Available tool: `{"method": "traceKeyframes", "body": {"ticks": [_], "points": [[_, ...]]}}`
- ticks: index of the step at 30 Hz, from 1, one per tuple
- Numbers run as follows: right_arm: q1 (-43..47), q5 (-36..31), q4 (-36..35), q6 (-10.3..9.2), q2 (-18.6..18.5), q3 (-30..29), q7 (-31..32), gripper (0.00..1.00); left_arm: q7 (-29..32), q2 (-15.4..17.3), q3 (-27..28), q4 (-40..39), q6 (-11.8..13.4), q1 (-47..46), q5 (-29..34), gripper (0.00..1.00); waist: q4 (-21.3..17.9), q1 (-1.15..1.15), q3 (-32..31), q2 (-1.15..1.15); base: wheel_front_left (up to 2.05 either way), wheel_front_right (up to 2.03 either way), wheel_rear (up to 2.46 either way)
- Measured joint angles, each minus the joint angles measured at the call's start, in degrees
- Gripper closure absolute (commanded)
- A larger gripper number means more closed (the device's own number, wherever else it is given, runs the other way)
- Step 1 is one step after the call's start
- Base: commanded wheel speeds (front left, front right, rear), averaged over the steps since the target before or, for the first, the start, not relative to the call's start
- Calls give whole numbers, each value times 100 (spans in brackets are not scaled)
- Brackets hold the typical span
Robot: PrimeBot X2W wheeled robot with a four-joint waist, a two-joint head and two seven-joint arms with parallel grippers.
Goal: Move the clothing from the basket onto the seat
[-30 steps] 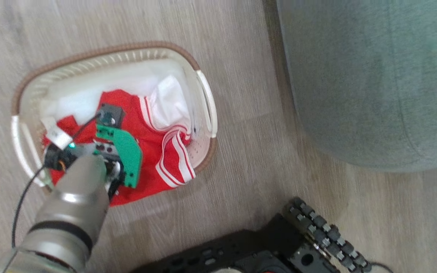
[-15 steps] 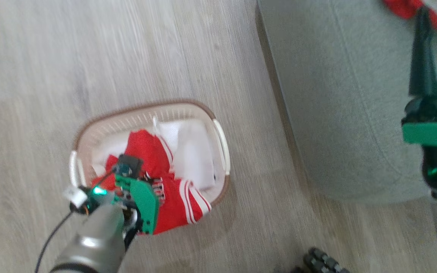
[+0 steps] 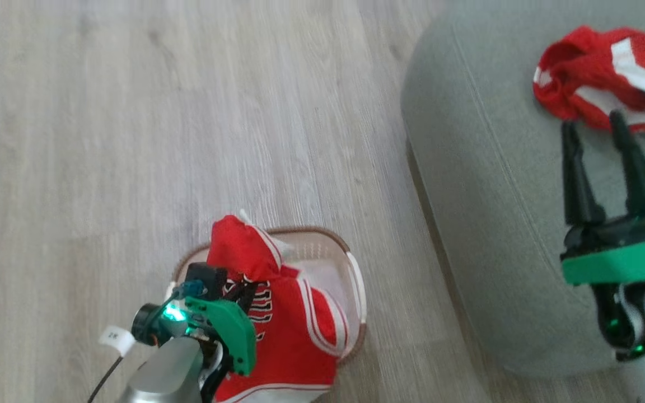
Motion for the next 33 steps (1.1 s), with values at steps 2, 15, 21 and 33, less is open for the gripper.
{"method": "traceKeyframes", "body": {"ticks": [2, 15, 21, 33], "points": [[135, -40, 44, 0, 18, 32, 0, 0, -22, 65, 12, -245, 0, 51, 1, 100, 66, 0, -187, 0, 0, 0, 0], [505, -137, 202, 0, 29, 369, 0, 0, -37, 592, 227, -2866, 322, 169, 129, 100, 332, 0, -875, 0, 0, 0, 0], [529, -143, 242, 0, 0, 535, 0, 0, 503, 791, 199, -3922, 423, -183, 272, 100, 358, 0, -879, 0, 0, 0, 0], [528, -75, 235, 0, -54, 1033, 1, 0, 899, 835, 177, -4588, 554, -613, 278, 100, 276, 0, -789, 0, 0, 0, 0]]}}
